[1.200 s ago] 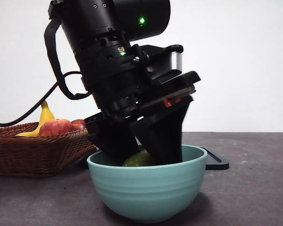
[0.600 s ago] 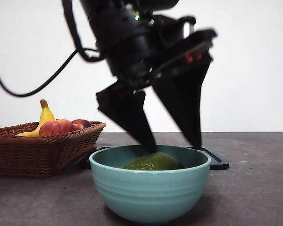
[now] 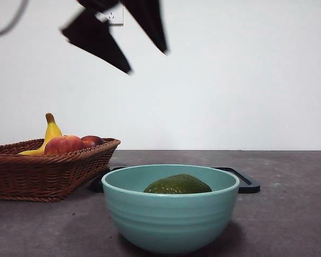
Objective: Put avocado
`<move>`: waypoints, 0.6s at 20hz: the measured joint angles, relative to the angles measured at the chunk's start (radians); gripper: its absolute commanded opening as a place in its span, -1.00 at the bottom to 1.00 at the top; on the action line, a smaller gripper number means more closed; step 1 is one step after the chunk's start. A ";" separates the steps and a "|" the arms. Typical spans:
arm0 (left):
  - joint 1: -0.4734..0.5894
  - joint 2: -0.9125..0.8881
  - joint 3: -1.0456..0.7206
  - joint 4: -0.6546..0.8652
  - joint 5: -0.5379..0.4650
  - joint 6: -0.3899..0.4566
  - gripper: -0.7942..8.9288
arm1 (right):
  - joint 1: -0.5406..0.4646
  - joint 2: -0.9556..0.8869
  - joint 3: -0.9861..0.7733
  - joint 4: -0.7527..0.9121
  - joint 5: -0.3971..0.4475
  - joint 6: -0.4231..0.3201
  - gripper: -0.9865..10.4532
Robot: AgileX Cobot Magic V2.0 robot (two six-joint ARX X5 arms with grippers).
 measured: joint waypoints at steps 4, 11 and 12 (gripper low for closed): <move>0.134 -0.134 -0.001 -0.061 0.000 0.016 -0.07 | 0.000 0.006 0.000 0.002 0.000 0.000 -0.16; 0.208 -0.415 -0.256 -0.100 0.162 0.039 -0.07 | 0.000 0.099 0.000 0.053 0.000 0.000 -0.16; 0.207 -0.456 -0.301 -0.119 0.208 0.040 -0.07 | 0.000 0.119 0.000 0.067 -0.001 0.000 -0.16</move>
